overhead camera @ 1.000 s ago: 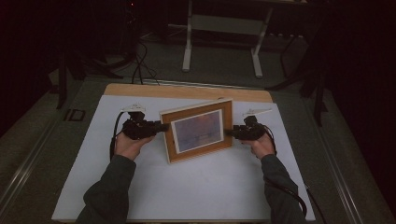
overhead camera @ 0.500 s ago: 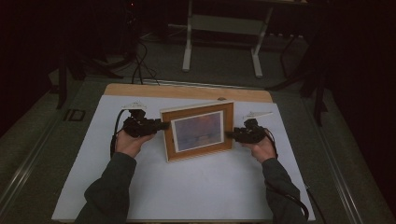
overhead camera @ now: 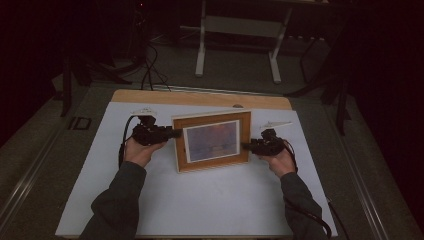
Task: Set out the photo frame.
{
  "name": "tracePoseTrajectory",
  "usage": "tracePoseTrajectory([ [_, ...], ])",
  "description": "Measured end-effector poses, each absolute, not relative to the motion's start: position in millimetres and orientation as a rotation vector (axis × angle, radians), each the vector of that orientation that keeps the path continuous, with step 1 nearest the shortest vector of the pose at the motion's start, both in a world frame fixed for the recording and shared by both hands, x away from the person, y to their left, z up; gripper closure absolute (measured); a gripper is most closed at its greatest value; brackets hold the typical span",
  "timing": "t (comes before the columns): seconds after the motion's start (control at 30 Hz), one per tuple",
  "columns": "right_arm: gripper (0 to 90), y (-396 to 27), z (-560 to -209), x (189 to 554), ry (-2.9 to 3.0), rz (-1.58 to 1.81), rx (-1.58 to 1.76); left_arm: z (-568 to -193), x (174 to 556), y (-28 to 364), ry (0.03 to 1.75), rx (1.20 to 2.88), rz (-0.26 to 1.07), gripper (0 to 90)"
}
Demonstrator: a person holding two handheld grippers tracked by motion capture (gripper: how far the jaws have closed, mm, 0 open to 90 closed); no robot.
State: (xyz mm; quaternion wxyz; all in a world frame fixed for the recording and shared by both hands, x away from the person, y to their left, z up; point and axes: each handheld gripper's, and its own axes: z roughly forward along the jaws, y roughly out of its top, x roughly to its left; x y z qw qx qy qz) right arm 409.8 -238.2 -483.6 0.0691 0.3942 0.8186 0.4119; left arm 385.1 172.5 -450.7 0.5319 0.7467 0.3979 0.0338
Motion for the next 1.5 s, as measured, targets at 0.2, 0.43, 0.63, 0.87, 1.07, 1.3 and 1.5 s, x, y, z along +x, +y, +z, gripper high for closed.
tracePoseTrajectory([
  [0.2, 61.8, -237, -482, 407, 2.463, 1.212, 1.193, -450, 387, 172, 0.946, 1.781, 0.085, 68.8],
  [0.43, 61.9, -236, -481, 403, 2.457, 1.197, 1.201, -449, 388, 171, 0.945, 1.788, 0.092, 68.4],
  [0.63, 62.1, -236, -480, 397, 2.461, 1.184, 1.204, -448, 390, 169, 0.944, 1.794, 0.097, 67.8],
  [0.87, 62.4, -238, -479, 391, 2.473, 1.177, 1.196, -447, 391, 168, 0.938, 1.803, 0.096, 67.4],
  [1.07, 62.6, -239, -479, 386, 2.482, 1.165, 1.189, -447, 392, 167, 0.94, 1.802, 0.095, 67.0],
  [1.3, 62.9, -240, -479, 381, 2.486, 1.165, 1.185, -448, 393, 166, 0.939, 1.797, 0.091, 66.8],
  [1.5, 63.1, -242, -479, 380, 2.493, 1.177, 1.183, -446, 390, 165, 0.949, 1.806, 0.095, 66.8],
])
